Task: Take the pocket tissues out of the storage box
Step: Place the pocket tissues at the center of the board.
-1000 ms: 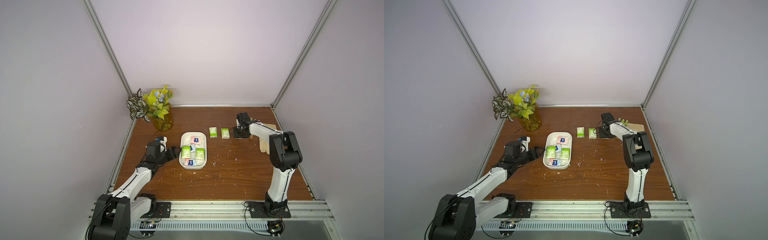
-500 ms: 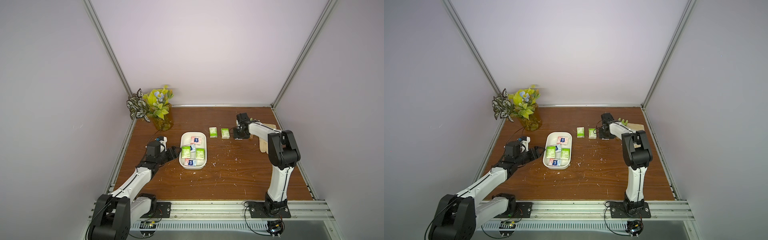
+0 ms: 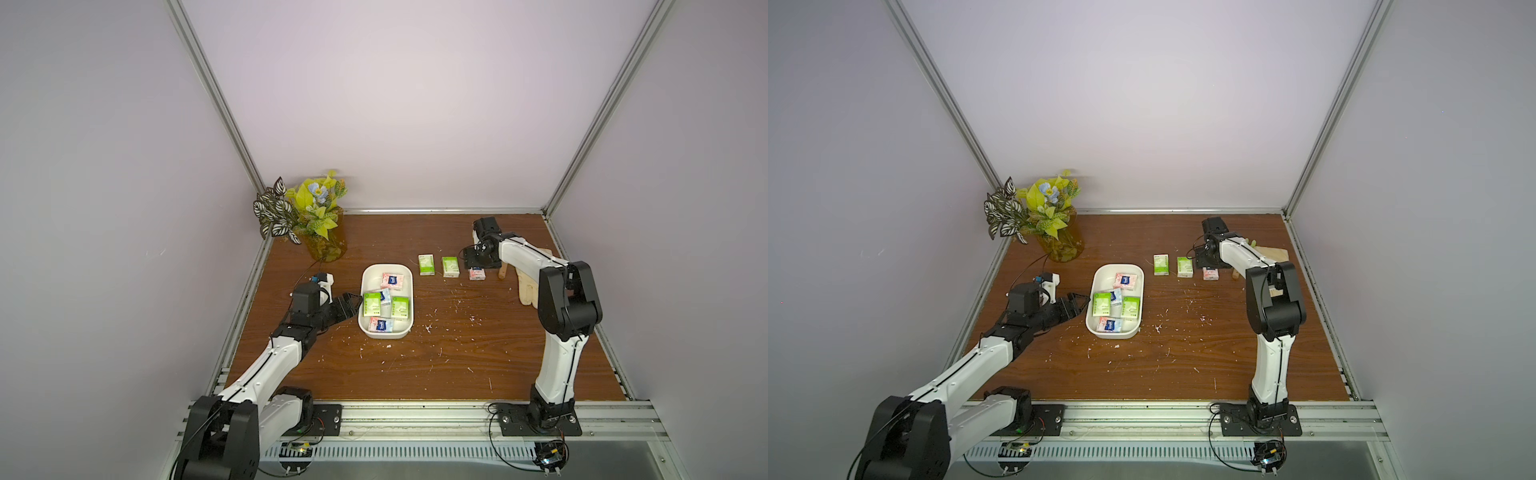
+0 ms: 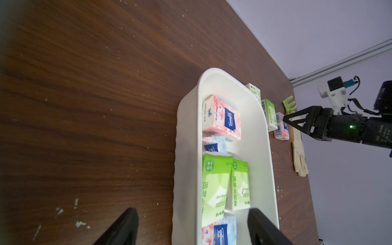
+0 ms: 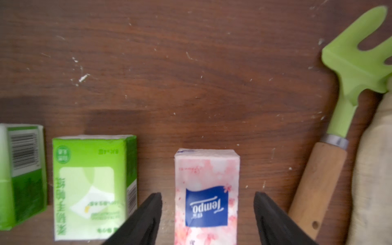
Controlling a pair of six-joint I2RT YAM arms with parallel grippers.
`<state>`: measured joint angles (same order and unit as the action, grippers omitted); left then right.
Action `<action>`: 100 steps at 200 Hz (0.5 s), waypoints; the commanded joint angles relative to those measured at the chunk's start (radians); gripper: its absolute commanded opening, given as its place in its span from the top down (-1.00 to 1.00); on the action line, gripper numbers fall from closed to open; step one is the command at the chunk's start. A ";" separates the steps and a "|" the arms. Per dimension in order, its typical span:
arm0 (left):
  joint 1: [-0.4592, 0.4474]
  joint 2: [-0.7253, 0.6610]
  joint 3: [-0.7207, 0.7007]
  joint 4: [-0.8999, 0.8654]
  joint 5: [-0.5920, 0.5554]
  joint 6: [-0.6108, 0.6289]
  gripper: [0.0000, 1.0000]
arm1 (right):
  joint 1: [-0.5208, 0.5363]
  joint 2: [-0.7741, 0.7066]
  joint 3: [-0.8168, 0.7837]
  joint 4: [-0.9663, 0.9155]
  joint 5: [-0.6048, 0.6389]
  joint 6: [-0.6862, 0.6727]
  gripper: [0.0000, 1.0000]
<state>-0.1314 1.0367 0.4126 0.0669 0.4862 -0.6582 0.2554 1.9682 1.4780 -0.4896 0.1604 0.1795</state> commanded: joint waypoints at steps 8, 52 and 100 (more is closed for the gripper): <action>-0.010 -0.029 0.041 -0.044 0.001 0.021 -0.54 | 0.041 -0.152 0.036 -0.049 0.027 -0.014 -0.55; -0.010 -0.036 0.039 -0.069 0.007 0.019 -0.52 | 0.131 -0.288 0.022 -0.058 0.024 0.039 -0.59; -0.011 -0.058 0.002 -0.063 0.031 0.003 -0.34 | 0.298 -0.371 -0.014 -0.019 -0.063 0.092 -0.63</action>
<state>-0.1314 0.9977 0.4324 0.0166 0.4934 -0.6598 0.4793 1.6238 1.4693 -0.5201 0.1501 0.2398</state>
